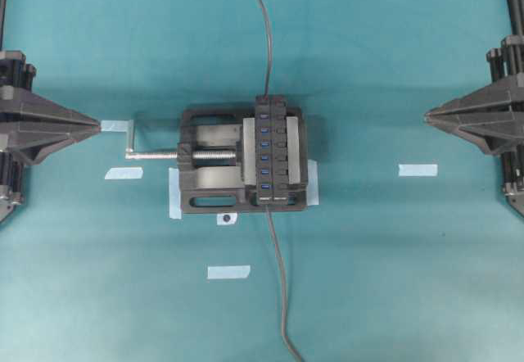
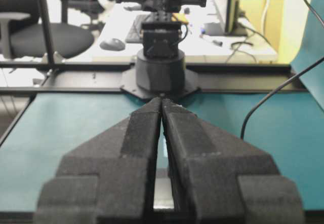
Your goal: Insert the USB into the second port from the front of the fixed hub.
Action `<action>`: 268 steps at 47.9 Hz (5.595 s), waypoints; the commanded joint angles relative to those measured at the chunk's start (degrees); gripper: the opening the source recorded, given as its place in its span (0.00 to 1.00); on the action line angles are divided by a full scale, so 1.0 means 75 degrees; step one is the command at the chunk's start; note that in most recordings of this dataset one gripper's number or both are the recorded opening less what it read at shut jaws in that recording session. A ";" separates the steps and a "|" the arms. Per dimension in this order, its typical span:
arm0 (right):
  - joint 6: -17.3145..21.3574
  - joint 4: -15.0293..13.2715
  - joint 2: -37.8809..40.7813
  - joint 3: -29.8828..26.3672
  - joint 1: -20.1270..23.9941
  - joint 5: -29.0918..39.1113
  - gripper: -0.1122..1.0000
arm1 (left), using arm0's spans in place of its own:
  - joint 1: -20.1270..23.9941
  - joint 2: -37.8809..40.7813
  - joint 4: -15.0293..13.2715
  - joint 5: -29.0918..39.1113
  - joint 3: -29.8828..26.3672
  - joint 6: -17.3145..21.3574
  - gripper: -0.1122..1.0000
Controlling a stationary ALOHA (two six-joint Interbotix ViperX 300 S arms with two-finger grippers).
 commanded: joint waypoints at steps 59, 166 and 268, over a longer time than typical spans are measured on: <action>0.0820 0.0059 0.1605 -0.1512 -0.1031 0.3352 0.11 | -0.0105 0.1172 0.0035 0.1207 -0.0480 -0.0316 0.10; -0.1020 -0.0539 0.7043 -0.4430 -0.1805 0.4254 0.11 | 0.0000 0.3680 0.0035 0.1852 -0.1078 -0.0539 0.10; -0.0562 -0.0469 0.7699 -0.4746 -0.1770 0.3621 0.90 | 0.0000 0.3961 0.0035 0.1793 -0.1242 -0.0504 0.10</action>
